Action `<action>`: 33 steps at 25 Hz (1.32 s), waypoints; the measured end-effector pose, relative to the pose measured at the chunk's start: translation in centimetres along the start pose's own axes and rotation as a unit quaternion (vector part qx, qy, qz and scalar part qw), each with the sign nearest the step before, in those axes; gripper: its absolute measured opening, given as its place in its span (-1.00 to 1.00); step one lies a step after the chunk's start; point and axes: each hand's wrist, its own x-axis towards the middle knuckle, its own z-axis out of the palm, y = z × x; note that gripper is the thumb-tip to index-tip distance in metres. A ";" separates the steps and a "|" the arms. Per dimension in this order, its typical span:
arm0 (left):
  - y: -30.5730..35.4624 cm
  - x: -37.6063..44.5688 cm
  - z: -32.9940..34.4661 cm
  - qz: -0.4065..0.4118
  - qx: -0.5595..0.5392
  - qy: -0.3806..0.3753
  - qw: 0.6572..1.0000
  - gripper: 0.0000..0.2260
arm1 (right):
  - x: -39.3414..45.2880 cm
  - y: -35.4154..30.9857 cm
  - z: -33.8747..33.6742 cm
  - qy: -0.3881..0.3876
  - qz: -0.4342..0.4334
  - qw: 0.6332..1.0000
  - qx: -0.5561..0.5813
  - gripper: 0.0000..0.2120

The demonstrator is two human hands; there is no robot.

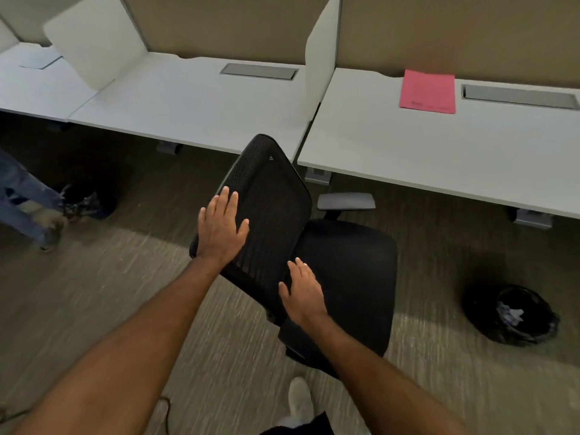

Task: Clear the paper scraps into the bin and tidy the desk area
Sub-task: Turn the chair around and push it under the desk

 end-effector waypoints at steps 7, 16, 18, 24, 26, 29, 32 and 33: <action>-6.0 3.4 0.6 -0.180 -0.262 -0.091 0.944 -0.51 | 3.4 -10.2 3.8 -0.117 -0.005 0.985 0.129 -0.27; -7.2 1.8 0.8 -0.280 -0.529 -0.079 0.797 -0.72 | 2.6 -11.4 3.1 -0.129 0.050 0.961 0.238 -0.26; -7.5 0.4 0.5 -0.291 -0.543 -0.089 0.782 -0.75 | 1.7 -11.3 2.7 -0.136 0.058 0.955 0.258 -0.28; -8.4 -4.9 -1.4 -0.309 -0.555 -0.199 0.746 -0.93 | -1.1 -10.5 1.5 -0.192 0.062 0.944 0.263 -0.22; -8.4 -6.9 -1.9 -0.301 -0.568 -0.234 0.729 -0.93 | -1.6 -10.1 1.0 -0.213 0.068 0.937 0.270 -0.11; -8.1 -10.2 -2.6 -0.283 -0.590 -0.299 0.694 -0.85 | -2.4 -9.7 0.7 -0.224 0.068 0.939 0.251 0.10; -7.9 -13.3 -2.7 -0.250 -0.562 -0.374 0.694 -0.80 | -3.3 -9.0 0.7 -0.217 0.050 0.953 0.203 0.25; -7.9 -14.0 -2.5 -0.235 -0.542 -0.379 0.713 -0.80 | -3.5 -8.6 0.6 -0.220 0.043 0.957 0.184 0.28</action>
